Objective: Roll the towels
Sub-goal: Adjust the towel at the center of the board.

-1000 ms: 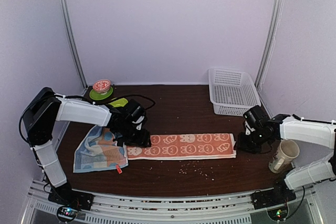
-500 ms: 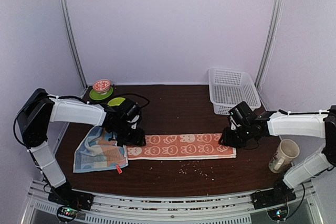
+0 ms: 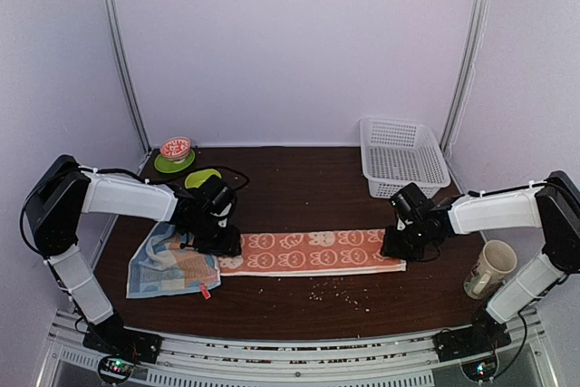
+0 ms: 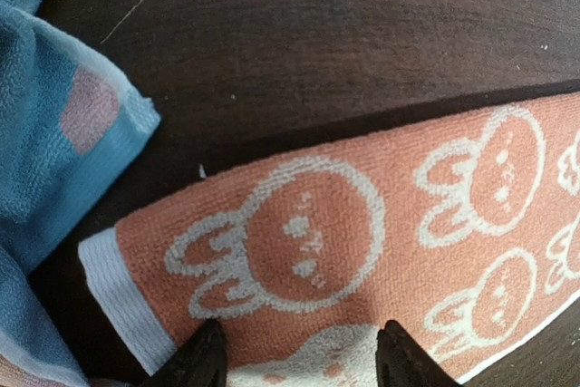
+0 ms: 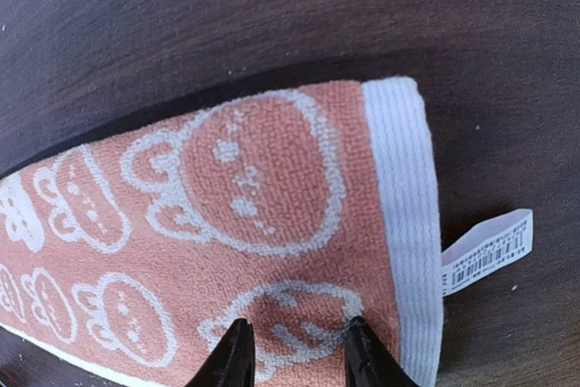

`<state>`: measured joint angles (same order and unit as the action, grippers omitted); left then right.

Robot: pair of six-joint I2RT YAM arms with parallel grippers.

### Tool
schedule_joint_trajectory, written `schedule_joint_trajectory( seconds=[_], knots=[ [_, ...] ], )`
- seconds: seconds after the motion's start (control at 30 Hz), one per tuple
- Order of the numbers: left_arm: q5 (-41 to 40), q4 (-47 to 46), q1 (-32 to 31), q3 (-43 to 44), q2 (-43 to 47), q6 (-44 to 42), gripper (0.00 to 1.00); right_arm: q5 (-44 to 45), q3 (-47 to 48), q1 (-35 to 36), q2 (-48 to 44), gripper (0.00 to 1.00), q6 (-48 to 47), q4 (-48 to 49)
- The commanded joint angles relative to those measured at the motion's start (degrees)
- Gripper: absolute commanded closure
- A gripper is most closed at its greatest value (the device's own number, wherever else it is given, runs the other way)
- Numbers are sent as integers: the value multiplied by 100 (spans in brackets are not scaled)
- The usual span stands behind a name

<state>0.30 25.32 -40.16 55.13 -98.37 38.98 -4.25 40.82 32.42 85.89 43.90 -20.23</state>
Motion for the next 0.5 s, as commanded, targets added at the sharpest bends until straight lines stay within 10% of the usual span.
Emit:
schedule_joint_trajectory(
  seconds=[0.0,0.47],
  knots=[
    [232,-54,-80,52,-165,-192,42,249,-262,-248,142,64,-14,-157],
    [451,120,-662,811,-221,-272,35,-210,-551,-893,-364,62,-74,-420]
  ],
)
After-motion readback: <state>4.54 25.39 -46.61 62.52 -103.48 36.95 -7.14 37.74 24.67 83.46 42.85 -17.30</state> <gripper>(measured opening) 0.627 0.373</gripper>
